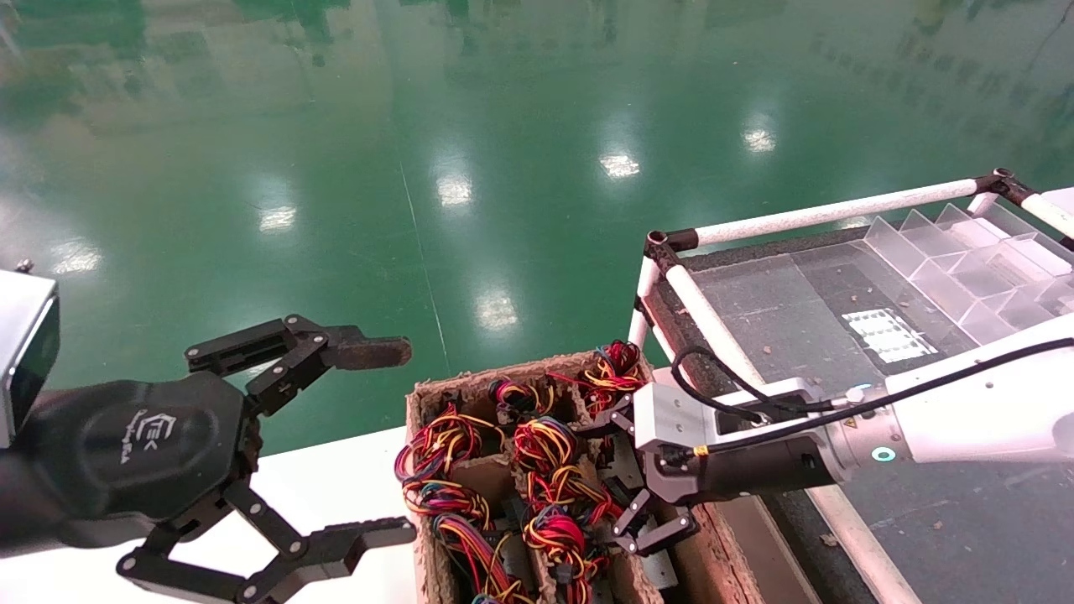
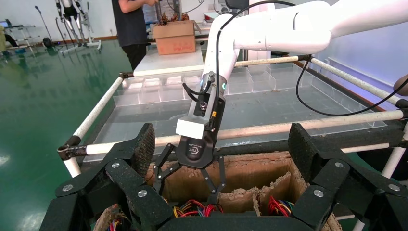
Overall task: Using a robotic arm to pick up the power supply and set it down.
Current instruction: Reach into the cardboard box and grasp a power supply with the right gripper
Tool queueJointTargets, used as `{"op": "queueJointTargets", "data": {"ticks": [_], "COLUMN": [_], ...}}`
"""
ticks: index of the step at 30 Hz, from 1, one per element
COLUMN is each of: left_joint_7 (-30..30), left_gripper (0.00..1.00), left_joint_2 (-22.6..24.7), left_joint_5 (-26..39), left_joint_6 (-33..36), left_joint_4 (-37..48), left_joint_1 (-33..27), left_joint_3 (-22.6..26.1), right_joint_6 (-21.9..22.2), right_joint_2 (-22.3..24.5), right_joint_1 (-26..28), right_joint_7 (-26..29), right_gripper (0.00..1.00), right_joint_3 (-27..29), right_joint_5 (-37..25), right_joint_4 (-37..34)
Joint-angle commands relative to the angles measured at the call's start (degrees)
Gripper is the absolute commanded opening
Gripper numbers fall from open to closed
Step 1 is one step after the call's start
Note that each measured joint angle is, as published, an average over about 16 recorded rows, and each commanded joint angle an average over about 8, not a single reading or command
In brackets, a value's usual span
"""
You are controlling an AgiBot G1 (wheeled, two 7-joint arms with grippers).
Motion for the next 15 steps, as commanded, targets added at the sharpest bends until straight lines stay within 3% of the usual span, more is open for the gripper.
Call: {"op": "queueJointTargets", "data": {"ticks": [1,15], "left_joint_7": [0.0,0.0], "left_gripper": [1.0,1.0], "left_joint_2": [0.0,0.0], "left_joint_5": [0.0,0.0], "left_joint_6": [0.0,0.0], "left_joint_4": [0.0,0.0], "left_joint_1": [0.0,0.0], "left_joint_3": [0.0,0.0], "right_joint_6": [0.1,-0.7], "right_joint_2": [-0.5,-1.5], "right_joint_1": [0.2,0.3], "right_joint_7": [-0.7,-3.6], "right_gripper": [0.0,0.0], "right_joint_3": [-0.1,-0.6], "right_joint_5": [-0.1,-0.5], "right_joint_4": [-0.8,-2.6]}}
